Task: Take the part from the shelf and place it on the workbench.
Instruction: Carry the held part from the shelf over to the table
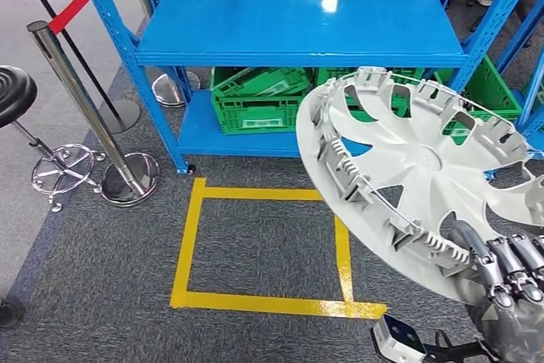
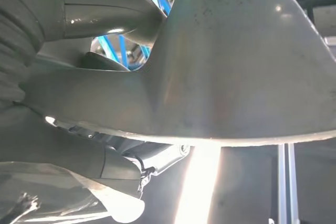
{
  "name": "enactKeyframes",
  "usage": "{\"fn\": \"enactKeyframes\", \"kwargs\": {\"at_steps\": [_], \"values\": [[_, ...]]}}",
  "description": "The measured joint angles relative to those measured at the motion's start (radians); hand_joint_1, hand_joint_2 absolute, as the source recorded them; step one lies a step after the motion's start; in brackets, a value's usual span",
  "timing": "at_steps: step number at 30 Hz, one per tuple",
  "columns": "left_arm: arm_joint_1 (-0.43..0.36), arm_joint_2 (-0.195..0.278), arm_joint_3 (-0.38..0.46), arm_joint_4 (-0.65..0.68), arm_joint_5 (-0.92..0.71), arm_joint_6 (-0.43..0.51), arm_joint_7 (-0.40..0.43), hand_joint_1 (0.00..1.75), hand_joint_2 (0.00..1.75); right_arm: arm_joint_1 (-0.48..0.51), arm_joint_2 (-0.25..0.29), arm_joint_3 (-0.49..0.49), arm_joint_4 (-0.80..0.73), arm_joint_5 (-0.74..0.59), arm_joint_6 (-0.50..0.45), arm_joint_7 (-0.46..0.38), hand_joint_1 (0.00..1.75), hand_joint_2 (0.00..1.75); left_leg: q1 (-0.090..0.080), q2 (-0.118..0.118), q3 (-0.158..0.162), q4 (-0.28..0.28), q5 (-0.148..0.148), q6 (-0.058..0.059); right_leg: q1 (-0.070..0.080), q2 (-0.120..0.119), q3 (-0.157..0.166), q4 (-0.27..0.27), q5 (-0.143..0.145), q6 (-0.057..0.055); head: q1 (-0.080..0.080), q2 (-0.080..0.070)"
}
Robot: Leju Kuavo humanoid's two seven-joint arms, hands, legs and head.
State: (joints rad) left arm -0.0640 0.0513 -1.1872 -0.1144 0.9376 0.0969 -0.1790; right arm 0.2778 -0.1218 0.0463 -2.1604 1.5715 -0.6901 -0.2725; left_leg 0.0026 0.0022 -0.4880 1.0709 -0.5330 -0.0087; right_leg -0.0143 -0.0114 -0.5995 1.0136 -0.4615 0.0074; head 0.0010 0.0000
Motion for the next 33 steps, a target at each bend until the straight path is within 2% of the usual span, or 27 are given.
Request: {"fn": "enactKeyframes", "kwargs": {"at_steps": [2,4,5,6,8,9,10,11,12,13,14,15,16,17,19,20,21,22,24,25,26,27,28,29,31,32,33], "values": [[-0.003,0.001,0.000,0.000,0.001,0.001,0.000,0.00,0.00,-0.007,0.004,0.000,-0.011,0.000,0.000,0.000,1.75,1.75,-0.005,-0.001,0.044,-0.086,-0.017,0.011,0.000,-0.002,-0.013,0.000,0.021,0.012,0.000,0.000],[-0.003,0.001,0.000,0.000,0.002,0.002,-0.001,0.00,0.00,-0.014,0.006,0.000,-0.017,0.000,0.000,0.001,1.75,1.75,-0.006,0.001,0.030,-0.099,0.000,0.023,-0.003,-0.001,-0.022,-0.005,0.034,0.027,0.000,0.000],[-0.003,0.000,0.000,0.000,0.003,0.002,-0.001,0.00,0.00,-0.015,0.006,0.000,-0.019,0.000,0.000,0.001,1.75,1.75,-0.006,0.003,0.018,-0.103,0.013,0.032,-0.004,0.001,-0.030,0.004,0.017,0.032,0.002,0.000],[-0.003,-0.001,0.000,0.000,0.003,0.002,-0.001,0.00,0.00,-0.016,0.006,0.000,-0.020,0.000,0.000,0.002,1.75,1.75,-0.004,0.005,0.005,-0.106,0.027,0.040,-0.005,0.003,-0.043,0.028,-0.018,0.035,0.004,0.000],[-0.005,-0.001,0.000,0.000,0.003,0.002,-0.001,0.00,0.00,-0.016,0.007,0.000,-0.020,0.000,0.000,0.002,1.75,1.75,-0.005,0.008,-0.025,-0.107,0.053,0.049,-0.005,0.007,-0.072,0.134,-0.124,0.037,0.011,0.000],[-0.006,-0.001,0.000,0.000,0.003,0.002,-0.001,0.00,0.00,-0.017,0.007,0.000,-0.020,0.000,0.000,0.002,1.75,1.75,-0.007,0.008,-0.041,-0.105,0.066,0.050,-0.005,0.008,-0.081,0.199,-0.158,0.039,0.012,0.000],[-0.006,-0.001,0.000,0.000,0.003,0.002,-0.001,0.00,0.00,-0.016,0.007,0.000,-0.020,0.000,0.000,0.002,1.75,1.75,-0.008,0.008,-0.060,-0.103,0.079,0.050,-0.005,0.008,-0.082,0.251,-0.167,0.040,0.013,0.000],[-0.006,-0.001,0.000,0.000,0.004,0.003,-0.001,0.00,0.00,-0.016,0.007,0.000,-0.020,0.000,0.000,0.002,1.75,1.75,-0.009,0.009,-0.079,-0.100,0.092,0.049,-0.005,0.008,-0.072,0.278,-0.150,0.040,0.014,0.000],[-0.006,-0.002,0.000,0.000,0.004,0.003,-0.001,0.00,0.00,-0.017,0.007,-0.001,-0.020,0.000,0.000,0.003,1.75,1.75,-0.010,0.009,-0.099,-0.095,0.104,0.047,-0.005,0.008,-0.046,0.272,-0.116,0.040,0.014,0.000],[-0.007,-0.002,0.000,-0.001,0.004,0.003,-0.001,0.00,0.00,-0.017,0.007,-0.001,-0.020,0.000,0.000,0.004,1.75,1.75,-0.010,0.009,-0.116,-0.089,0.115,0.044,-0.005,0.008,-0.004,0.233,-0.085,0.039,0.014,0.000],[-0.007,-0.002,0.000,-0.001,0.003,0.003,-0.001,0.00,0.00,-0.018,0.007,-0.001,-0.020,0.000,0.000,0.006,1.75,1.75,-0.011,0.009,-0.132,-0.081,0.125,0.040,-0.005,0.007,0.054,0.163,-0.076,0.037,0.014,0.000],[-0.007,-0.002,0.000,-0.001,0.003,0.003,-0.001,0.00,0.00,-0.019,0.007,-0.001,-0.021,0.000,0.000,0.008,1.75,1.75,-0.012,0.008,-0.146,-0.073,0.134,0.036,-0.004,0.008,0.117,0.077,-0.086,0.034,0.014,0.000],[-0.007,-0.001,0.000,-0.001,0.003,0.003,-0.001,0.00,0.00,-0.020,0.007,-0.001,-0.021,0.000,0.000,0.010,1.75,1.75,-0.013,0.008,-0.154,-0.068,0.145,0.032,-0.003,0.008,0.160,0.009,-0.104,0.030,0.013,0.000],[-0.007,-0.001,0.000,-0.001,0.003,0.003,-0.001,0.00,0.00,-0.021,0.008,-0.001,-0.021,0.000,0.000,0.012,1.75,1.75,-0.014,0.008,-0.160,-0.065,0.156,0.028,-0.001,0.009,0.185,-0.036,-0.122,0.026,0.012,0.000],[-0.006,0.002,0.000,-0.001,0.003,0.004,-0.001,0.00,0.00,-0.021,0.010,-0.001,-0.021,0.000,0.000,0.014,1.75,1.75,-0.012,0.006,-0.169,-0.066,0.173,0.018,0.001,0.007,0.172,-0.049,-0.118,0.011,0.012,0.000],[-0.005,0.004,-0.001,-0.001,0.003,0.004,-0.001,0.00,0.00,-0.022,0.012,-0.001,-0.021,0.000,0.000,0.015,1.75,1.75,-0.010,0.005,-0.174,-0.059,0.157,0.011,0.000,0.006,0.161,-0.048,-0.108,0.002,0.011,0.000],[-0.003,0.005,-0.001,-0.001,0.002,0.004,-0.001,0.00,0.00,-0.022,0.013,-0.001,-0.021,0.000,0.000,0.016,1.75,1.75,-0.008,0.004,-0.181,-0.037,0.122,0.005,-0.002,0.004,0.148,-0.047,-0.096,-0.007,0.009,0.000],[-0.002,0.005,-0.001,-0.001,0.001,0.004,-0.001,0.00,0.00,-0.022,0.015,-0.001,-0.021,0.000,0.000,0.017,1.75,1.75,-0.006,0.003,-0.190,0.006,0.067,-0.001,-0.003,0.002,0.133,-0.046,-0.082,-0.013,0.006,0.000],[-0.002,0.005,-0.002,-0.001,-0.001,0.004,-0.001,0.00,0.00,-0.021,0.017,-0.002,-0.021,0.000,0.000,0.018,1.75,1.75,-0.003,0.003,-0.205,0.135,-0.041,-0.009,-0.002,0.002,0.106,-0.043,-0.055,-0.017,0.003,0.000],[-0.003,0.005,-0.002,-0.001,-0.002,0.004,-0.001,0.00,0.00,-0.021,0.018,-0.003,-0.020,0.000,0.000,0.018,1.75,1.75,-0.002,0.003,-0.207,0.195,-0.063,-0.011,-0.001,0.002,0.089,-0.039,-0.041,-0.016,0.003,0.000],[-0.004,0.005,-0.002,-0.001,-0.002,0.005,-0.001,0.00,0.00,-0.021,0.020,-0.003,-0.020,0.000,0.000,0.018,1.75,1.75,-0.002,0.003,-0.200,0.232,-0.060,-0.011,-0.001,0.002,0.072,-0.034,-0.029,-0.016,0.003,0.000],[-0.005,0.005,-0.002,-0.001,-0.002,0.005,-0.001,0.00,0.00,-0.021,0.021,-0.003,-0.020,0.000,0.000,0.018,1.75,1.75,-0.002,0.003,-0.180,0.237,-0.037,-0.010,0.000,0.002,0.051,-0.028,-0.018,-0.015,0.002,0.000],[-0.005,0.005,-0.002,-0.001,-0.002,0.005,-0.001,0.00,0.00,-0.021,0.021,-0.004,-0.020,0.000,0.000,0.018,1.75,1.75,-0.002,0.003,-0.144,0.205,-0.007,-0.006,0.001,0.002,0.031,-0.021,-0.008,-0.013,0.002,0.000],[-0.006,0.005,-0.002,-0.001,-0.002,0.005,-0.002,0.00,0.00,-0.020,0.022,-0.004,-0.020,0.000,0.000,0.018,1.75,1.75,-0.003,0.002,-0.092,0.140,0.013,0.000,0.001,0.002,0.014,-0.014,0.001,-0.012,0.002,0.000],[-0.010,0.006,-0.002,-0.001,-0.004,0.005,-0.002,0.00,0.00,-0.019,0.022,-0.006,-0.020,0.000,0.000,0.017,1.75,1.75,-0.006,0.000,0.015,-0.020,0.003,0.014,0.004,0.003,-0.009,-0.006,0.016,-0.004,0.003,0.000],[-0.012,0.007,-0.002,-0.001,-0.004,0.005,-0.003,0.00,0.00,-0.018,0.022,-0.007,-0.020,0.000,0.000,0.017,1.75,1.75,-0.009,-0.001,0.045,-0.074,-0.011,0.019,0.004,0.002,-0.015,-0.006,0.025,0.002,0.003,0.000],[-0.013,0.007,-0.002,-0.001,-0.004,0.005,-0.003,0.00,0.00,-0.018,0.023,-0.007,-0.020,0.000,0.000,0.016,1.75,1.75,-0.012,-0.001,0.055,-0.102,-0.018,0.022,0.003,0.000,-0.019,-0.008,0.034,0.009,0.004,0.000]]}}
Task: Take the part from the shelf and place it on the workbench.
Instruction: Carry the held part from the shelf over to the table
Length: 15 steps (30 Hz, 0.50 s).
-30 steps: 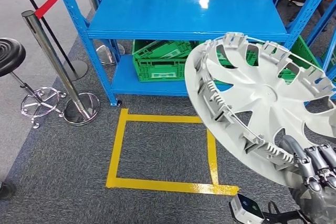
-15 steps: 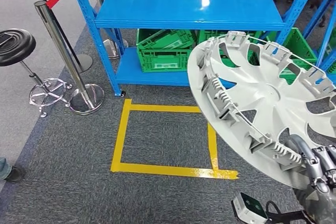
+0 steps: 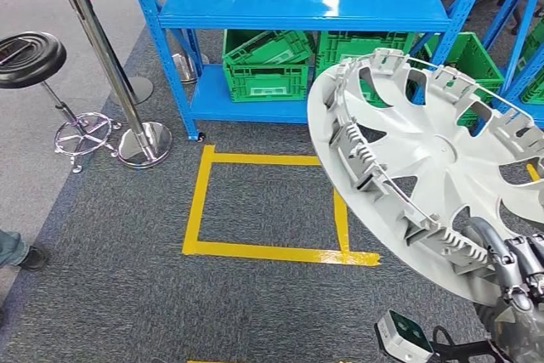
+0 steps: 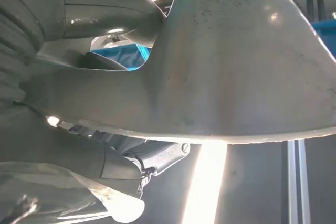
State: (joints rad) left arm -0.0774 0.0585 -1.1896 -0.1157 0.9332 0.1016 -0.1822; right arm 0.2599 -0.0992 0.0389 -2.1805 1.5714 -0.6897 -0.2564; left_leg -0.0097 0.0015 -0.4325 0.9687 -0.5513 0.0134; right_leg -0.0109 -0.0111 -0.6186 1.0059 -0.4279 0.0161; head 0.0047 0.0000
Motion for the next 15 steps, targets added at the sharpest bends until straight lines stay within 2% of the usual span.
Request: {"fn": "enactKeyframes", "kwargs": {"at_steps": [2,3,4,6,7,8,9,10,12,13,15], "values": [[0.001,-0.001,0.000,0.000,0.000,0.000,0.000,0.00,0.00,0.001,0.000,-0.002,0.000,0.000,0.000,-0.001,1.75,1.75,0.000,0.002,-0.012,-0.012,0.017,0.009,-0.003,0.000,-0.010,0.002,0.008,0.013,0.000,0.000],[0.003,-0.002,-0.001,-0.001,0.000,0.000,-0.001,0.00,0.00,0.003,0.001,-0.004,0.000,0.000,0.000,-0.001,1.75,1.75,0.002,0.004,-0.020,-0.015,0.028,0.016,-0.004,0.002,-0.021,0.019,-0.009,0.018,0.001,0.000],[0.003,-0.002,-0.001,-0.001,0.000,-0.001,-0.001,0.00,0.00,0.004,0.001,-0.006,0.000,0.000,0.000,-0.001,1.75,1.75,0.004,0.007,-0.030,-0.018,0.040,0.021,-0.005,0.005,-0.038,0.059,-0.042,0.022,0.002,0.000],[0.003,-0.002,-0.002,-0.002,-0.001,-0.002,-0.001,0.00,0.00,0.007,0.002,-0.009,0.001,0.000,0.000,-0.001,1.75,1.75,0.002,0.009,-0.056,-0.014,0.058,0.027,-0.007,0.008,-0.081,0.185,-0.130,0.026,0.005,0.000],[0.003,-0.002,-0.003,-0.002,-0.002,-0.002,-0.001,0.00,0.00,0.008,0.002,-0.009,0.002,0.000,0.000,0.000,1.75,1.75,0.001,0.009,-0.070,-0.011,0.066,0.027,-0.007,0.008,-0.093,0.242,-0.162,0.029,0.005,0.000],[0.003,-0.003,-0.004,-0.002,-0.003,-0.002,-0.001,0.00,0.00,0.009,0.002,-0.010,0.003,0.000,0.000,0.000,1.75,1.75,0.000,0.010,-0.083,-0.007,0.074,0.026,-0.007,0.008,-0.090,0.269,-0.176,0.030,0.005,0.000],[0.004,-0.003,-0.004,-0.003,-0.004,-0.003,-0.001,0.00,0.00,0.010,0.002,-0.010,0.004,0.000,0.000,0.001,1.75,1.75,0.000,0.010,-0.096,-0.002,0.080,0.025,-0.007,0.008,-0.067,0.259,-0.173,0.032,0.005,0.000],[0.004,-0.004,-0.005,-0.003,-0.006,-0.003,-0.001,0.00,0.00,0.011,0.002,-0.011,0.005,0.000,0.000,0.002,1.75,1.75,0.001,0.010,-0.107,0.004,0.085,0.022,-0.008,0.007,-0.021,0.206,-0.154,0.032,0.005,0.000],[0.004,-0.005,-0.006,-0.004,-0.009,-0.003,-0.001,0.00,0.00,0.009,0.002,-0.011,0.006,0.000,0.000,0.003,1.75,1.75,-0.001,0.010,-0.125,0.023,0.090,0.016,-0.008,0.007,0.080,0.062,-0.124,0.030,0.006,0.000],[0.003,-0.005,-0.006,-0.004,-0.009,-0.003,-0.001,0.00,0.00,0.009,0.002,-0.012,0.006,0.000,0.000,0.003,1.75,1.75,-0.002,0.010,-0.133,0.031,0.092,0.012,-0.007,0.008,0.112,0.013,-0.117,0.026,0.005,0.000],[0.003,-0.004,-0.006,-0.004,-0.010,-0.002,-0.001,0.00,0.00,0.011,0.002,-0.015,0.006,0.000,0.000,0.002,1.75,1.75,-0.005,0.010,-0.144,0.041,0.099,0.002,-0.004,0.009,0.122,-0.007,-0.116,0.014,0.005,0.000]]}}
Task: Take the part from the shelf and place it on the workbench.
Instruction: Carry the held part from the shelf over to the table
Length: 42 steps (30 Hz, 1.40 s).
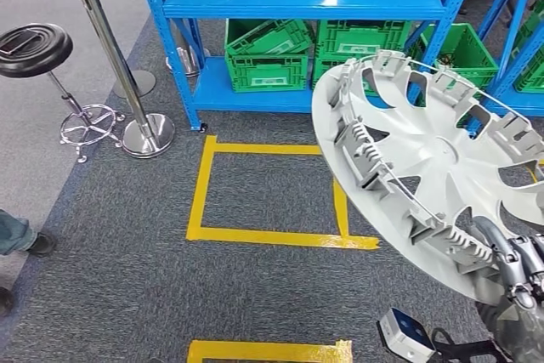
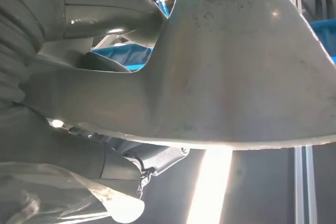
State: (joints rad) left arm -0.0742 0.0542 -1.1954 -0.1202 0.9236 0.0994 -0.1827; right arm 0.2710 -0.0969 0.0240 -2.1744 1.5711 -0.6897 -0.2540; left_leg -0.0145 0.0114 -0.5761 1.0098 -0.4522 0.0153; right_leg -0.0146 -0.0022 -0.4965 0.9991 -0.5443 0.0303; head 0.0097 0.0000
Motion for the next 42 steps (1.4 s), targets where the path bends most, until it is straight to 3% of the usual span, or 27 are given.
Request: {"fn": "enactKeyframes", "kwargs": {"at_steps": [2,3,5,7,8,9,10,12,14,17,19,22,23,24,25,28,30,34,42], "values": [[0.001,0.001,0.000,0.000,0.000,0.001,0.000,0.00,0.00,0.003,0.000,-0.003,0.000,0.000,0.000,0.000,1.75,1.75,0.002,-0.001,-0.006,0.006,0.001,-0.010,-0.001,-0.001,-0.007,0.002,0.010,-0.015,0.000,0.000],[0.002,0.001,0.000,0.000,-0.001,0.001,0.000,0.00,0.00,0.003,0.000,-0.005,0.000,0.000,0.000,0.000,1.75,1.75,0.003,-0.003,-0.012,0.021,-0.012,-0.016,-0.003,-0.002,-0.010,0.001,0.015,-0.022,-0.002,0.000],[0.003,0.001,-0.001,-0.001,-0.001,0.002,0.000,0.00,0.00,0.003,0.001,-0.007,0.000,0.000,0.000,0.000,1.75,1.75,0.007,-0.004,-0.047,0.111,-0.075,-0.028,-0.005,-0.004,-0.017,0.000,0.024,-0.034,-0.007,0.000],[0.003,0.001,-0.001,-0.001,-0.001,0.002,0.000,0.00,0.00,0.004,0.002,-0.009,0.000,0.000,0.000,0.000,1.75,1.75,0.011,-0.004,-0.095,0.246,-0.145,-0.035,-0.004,-0.004,-0.028,0.001,0.032,-0.037,-0.010,0.000],[0.004,0.000,-0.001,-0.001,-0.001,0.002,0.000,0.00,0.00,0.005,0.002,-0.010,0.000,0.000,0.000,0.000,1.75,1.75,0.012,-0.004,-0.105,0.286,-0.159,-0.036,-0.004,-0.004,-0.033,0.001,0.035,-0.037,-0.010,0.000],[0.005,0.000,-0.001,-0.001,-0.002,0.002,0.000,0.00,0.00,0.006,0.003,-0.010,0.000,0.000,0.000,0.000,1.75,1.75,0.012,-0.005,-0.098,0.286,-0.152,-0.035,-0.003,-0.004,-0.037,0.002,0.037,-0.036,-0.010,0.000],[0.005,0.000,-0.001,-0.001,-0.002,0.002,0.000,0.00,0.00,0.006,0.004,-0.011,0.000,0.000,0.000,0.000,1.75,1.75,0.012,-0.005,-0.071,0.246,-0.128,-0.032,-0.003,-0.003,-0.039,0.003,0.040,-0.035,-0.010,0.000],[0.004,0.001,-0.002,-0.001,-0.003,0.002,0.000,0.00,0.00,0.007,0.005,-0.012,0.000,0.000,0.000,0.000,1.75,1.75,0.010,-0.006,0.010,0.100,-0.067,-0.019,-0.002,-0.002,-0.041,0.004,0.042,-0.031,-0.010,0.000],[0.003,0.002,-0.002,-0.001,-0.003,0.002,0.000,0.00,0.00,0.006,0.006,-0.014,0.000,0.000,0.000,0.001,1.75,1.75,0.007,-0.008,0.055,0.005,-0.044,-0.008,0.000,-0.002,-0.046,0.006,0.047,-0.023,-0.009,0.000],[0.004,0.002,-0.008,-0.001,-0.003,0.002,0.000,0.00,0.00,0.006,0.006,-0.020,0.000,0.000,0.000,0.002,1.75,1.75,0.006,-0.008,0.053,-0.016,-0.038,0.003,0.001,-0.003,-0.056,0.004,0.054,-0.005,-0.009,0.000],[0.004,0.001,-0.012,-0.002,-0.003,0.002,0.000,0.00,0.00,0.007,0.006,-0.024,0.000,0.000,0.000,0.002,1.75,1.75,0.010,-0.006,0.052,-0.028,-0.027,0.014,0.001,-0.002,-0.074,0.035,0.028,0.004,-0.007,0.000],[0.001,-0.001,-0.016,-0.002,-0.002,0.002,0.000,0.00,0.00,0.008,0.006,-0.028,0.000,0.000,0.000,0.010,1.75,1.75,0.010,-0.004,0.042,-0.032,-0.017,0.024,0.000,0.000,-0.157,0.220,-0.069,0.013,-0.003,0.000],[0.002,-0.001,-0.017,-0.002,-0.002,0.002,0.000,0.00,0.00,0.009,0.006,-0.028,0.001,0.000,0.000,0.017,1.75,1.75,0.010,-0.004,0.039,-0.031,-0.016,0.025,0.000,0.000,-0.179,0.272,-0.085,0.015,-0.003,0.000],[0.002,-0.002,-0.017,-0.002,-0.002,0.002,0.000,0.00,0.00,0.010,0.006,-0.028,0.003,0.000,0.000,0.024,1.75,1.75,0.009,-0.004,0.036,-0.029,-0.015,0.025,0.000,0.000,-0.185,0.290,-0.083,0.016,-0.002,0.000],[0.003,-0.002,-0.017,-0.002,-0.002,0.001,0.000,0.00,0.00,0.011,0.006,-0.028,0.004,0.000,0.000,0.029,1.75,1.75,0.009,-0.004,0.035,-0.026,-0.014,0.024,0.000,0.000,-0.171,0.269,-0.063,0.016,-0.002,0.000],[0.003,-0.004,-0.018,-0.003,-0.001,0.001,-0.002,0.00,0.00,0.010,0.006,-0.028,0.005,0.000,0.000,0.039,1.75,1.75,0.007,-0.005,0.031,-0.014,-0.018,0.017,0.000,-0.001,-0.064,0.070,0.020,0.011,-0.002,0.000],[0.003,-0.003,-0.018,-0.003,0.000,0.001,-0.003,0.00,0.00,0.011,0.006,-0.028,0.005,0.000,0.000,0.044,1.75,1.75,0.001,-0.006,0.023,-0.003,-0.020,0.015,-0.001,0.000,-0.032,0.006,0.031,0.004,-0.003,0.000],[0.004,0.000,-0.018,-0.003,0.000,0.002,-0.003,0.00,0.00,0.015,0.006,-0.028,0.005,0.001,0.000,0.054,1.75,1.75,-0.001,-0.006,0.016,-0.002,-0.014,0.025,0.002,0.001,-0.035,0.004,0.034,-0.004,-0.008,0.000],[0.004,0.004,-0.019,-0.003,0.003,0.002,-0.003,0.00,0.00,0.015,0.006,-0.024,0.005,0.001,0.000,0.077,1.75,1.75,0.001,-0.006,0.012,-0.005,-0.007,0.016,0.003,0.000,-0.041,0.005,0.039,-0.011,-0.009,0.000]]}}
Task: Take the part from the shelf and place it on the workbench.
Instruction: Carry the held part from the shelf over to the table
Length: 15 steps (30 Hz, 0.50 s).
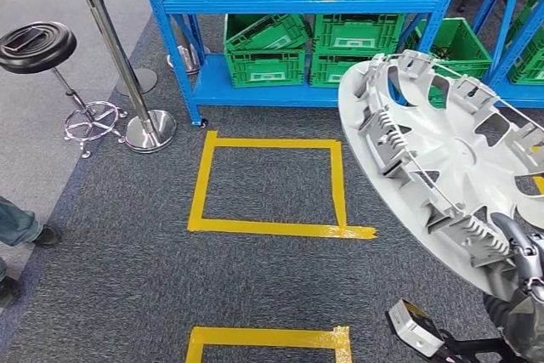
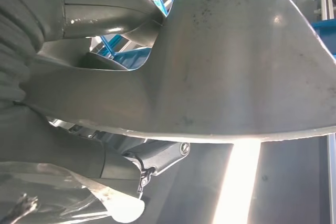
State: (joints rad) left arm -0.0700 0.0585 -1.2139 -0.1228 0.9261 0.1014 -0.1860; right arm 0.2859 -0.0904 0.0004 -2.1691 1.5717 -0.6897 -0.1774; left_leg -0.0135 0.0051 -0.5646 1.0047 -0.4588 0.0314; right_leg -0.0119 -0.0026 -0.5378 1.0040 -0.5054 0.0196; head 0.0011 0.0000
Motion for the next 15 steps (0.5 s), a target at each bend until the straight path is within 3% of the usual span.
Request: {"fn": "enactKeyframes", "kwargs": {"at_steps": [4,6,7,10,11,12,13,15], "values": [[0.000,0.004,0.000,0.000,0.000,-0.002,0.000,0.00,0.00,0.001,0.000,0.004,0.000,0.000,0.000,0.004,1.75,1.75,0.000,0.001,-0.001,-0.003,0.003,0.003,0.000,0.001,0.000,-0.004,0.004,0.008,0.000,0.000],[-0.002,0.004,0.000,0.000,0.001,-0.003,0.000,0.00,0.00,0.003,0.000,0.006,0.000,0.000,0.000,0.005,1.75,1.75,0.006,0.007,0.006,-0.026,0.015,0.006,0.001,0.002,-0.009,0.006,-0.008,0.014,0.002,0.000],[-0.002,0.003,0.000,0.000,0.001,-0.003,0.000,0.00,0.00,0.004,0.000,0.007,-0.001,0.000,0.000,0.005,1.75,1.75,0.009,0.011,0.009,-0.037,0.021,0.008,0.001,0.002,-0.024,0.035,-0.029,0.017,0.004,0.000],[-0.003,0.003,0.000,0.000,0.001,-0.005,0.000,0.00,0.00,0.009,0.000,0.011,0.000,0.000,0.000,0.006,1.75,1.75,0.011,0.026,0.006,-0.041,0.024,0.009,-0.005,0.002,-0.112,0.220,-0.120,0.029,0.007,0.000],[-0.003,0.003,0.000,0.000,0.001,-0.006,0.000,0.00,0.00,0.011,0.000,0.012,0.000,0.000,0.000,0.006,1.75,1.75,0.011,0.032,0.005,-0.040,0.024,0.008,-0.007,0.001,-0.131,0.260,-0.128,0.034,0.007,0.000],[-0.002,0.002,0.000,0.000,0.001,-0.007,0.000,0.00,0.00,0.012,0.000,0.013,0.000,0.000,0.000,0.006,1.75,1.75,0.012,0.038,0.005,-0.038,0.022,0.006,-0.011,0.000,-0.128,0.255,-0.113,0.039,0.007,0.000],[-0.002,0.001,0.000,0.000,0.001,-0.007,0.000,0.00,0.00,0.013,0.000,0.014,0.000,0.000,0.000,0.005,1.75,1.75,0.015,0.044,0.004,-0.033,0.020,0.002,-0.014,-0.005,-0.105,0.211,-0.083,0.043,0.007,0.000],[-0.002,0.003,0.000,0.000,0.001,-0.008,0.000,0.00,0.00,0.012,0.000,0.015,0.000,0.000,0.000,0.002,1.75,1.75,0.017,0.056,0.002,-0.016,0.010,-0.012,-0.018,-0.036,-0.037,0.077,-0.026,0.051,0.008,0.000]]}}
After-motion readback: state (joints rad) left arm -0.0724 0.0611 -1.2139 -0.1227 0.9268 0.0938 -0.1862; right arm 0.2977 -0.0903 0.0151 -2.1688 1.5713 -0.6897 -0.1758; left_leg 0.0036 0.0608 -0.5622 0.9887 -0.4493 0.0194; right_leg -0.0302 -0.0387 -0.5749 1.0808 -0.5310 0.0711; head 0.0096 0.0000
